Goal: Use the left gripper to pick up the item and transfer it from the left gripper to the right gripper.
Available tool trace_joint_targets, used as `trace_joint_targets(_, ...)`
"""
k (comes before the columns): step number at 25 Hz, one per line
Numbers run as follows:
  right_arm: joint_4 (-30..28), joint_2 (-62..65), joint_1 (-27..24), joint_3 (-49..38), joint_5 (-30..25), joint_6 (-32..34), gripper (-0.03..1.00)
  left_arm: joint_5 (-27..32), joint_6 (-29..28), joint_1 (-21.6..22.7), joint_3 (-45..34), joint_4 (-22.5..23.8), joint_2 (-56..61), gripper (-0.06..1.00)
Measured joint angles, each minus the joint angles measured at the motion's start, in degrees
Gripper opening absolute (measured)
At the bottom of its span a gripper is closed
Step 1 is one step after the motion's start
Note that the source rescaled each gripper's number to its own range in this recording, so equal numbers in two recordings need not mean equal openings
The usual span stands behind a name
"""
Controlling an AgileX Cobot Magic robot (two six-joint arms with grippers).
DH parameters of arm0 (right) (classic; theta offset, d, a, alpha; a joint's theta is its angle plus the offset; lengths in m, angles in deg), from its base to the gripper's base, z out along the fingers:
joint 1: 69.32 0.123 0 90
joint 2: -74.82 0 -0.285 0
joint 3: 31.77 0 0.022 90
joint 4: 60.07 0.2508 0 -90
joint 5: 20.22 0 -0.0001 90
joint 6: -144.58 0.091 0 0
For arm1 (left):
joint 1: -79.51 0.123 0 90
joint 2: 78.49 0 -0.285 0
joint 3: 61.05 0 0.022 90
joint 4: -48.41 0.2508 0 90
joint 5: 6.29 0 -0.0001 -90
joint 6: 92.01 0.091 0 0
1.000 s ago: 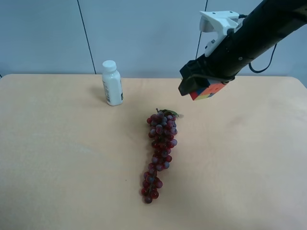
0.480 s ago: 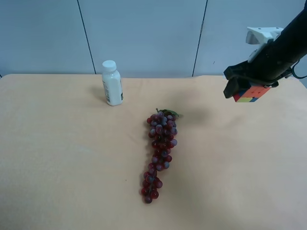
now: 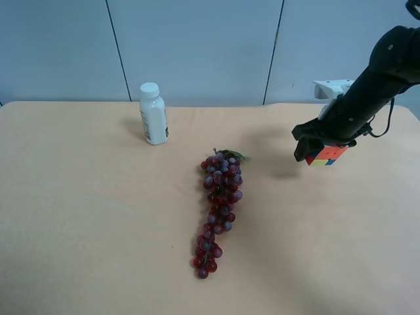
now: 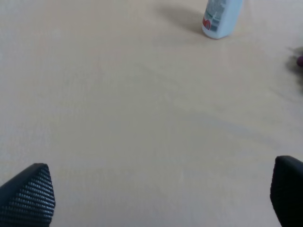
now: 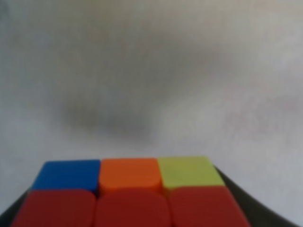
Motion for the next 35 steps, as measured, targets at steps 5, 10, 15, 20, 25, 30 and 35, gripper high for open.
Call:
trace_joint_targets(5,0.1,-2.5,0.0,0.0,1.4,-0.8,0.01,0.0,-0.1,0.0,0.0,0.0,0.0,0.81)
trace_joint_targets(10,-0.2,-3.0,0.0,0.0,1.5,-1.2,0.01,0.0,-0.1,0.0,0.0,0.0,0.0,0.81)
trace_joint_targets(15,-0.3,-3.0,0.0,0.0,1.1,-1.2,0.80,0.0,0.0,0.0,0.0,0.0,0.0,0.81)
trace_joint_targets(20,-0.2,-3.0,0.0,0.0,1.1,-1.2,0.97,0.0,0.0,0.0,0.0,0.0,0.0,0.81)
trace_joint_targets(25,-0.1,-0.4,0.0,0.0,0.6,-0.1,0.98,0.0,0.0,0.0,0.0,0.0,0.0,0.81)
trace_joint_targets(30,-0.1,7.6,0.0,0.0,-2.5,1.6,0.98,0.0,-0.1,0.0,0.0,0.0,0.0,0.81)
trace_joint_targets(35,-0.2,18.2,0.0,0.1,-7.0,2.9,0.98,0.0,-0.1,0.0,0.0,0.0,0.0,0.81)
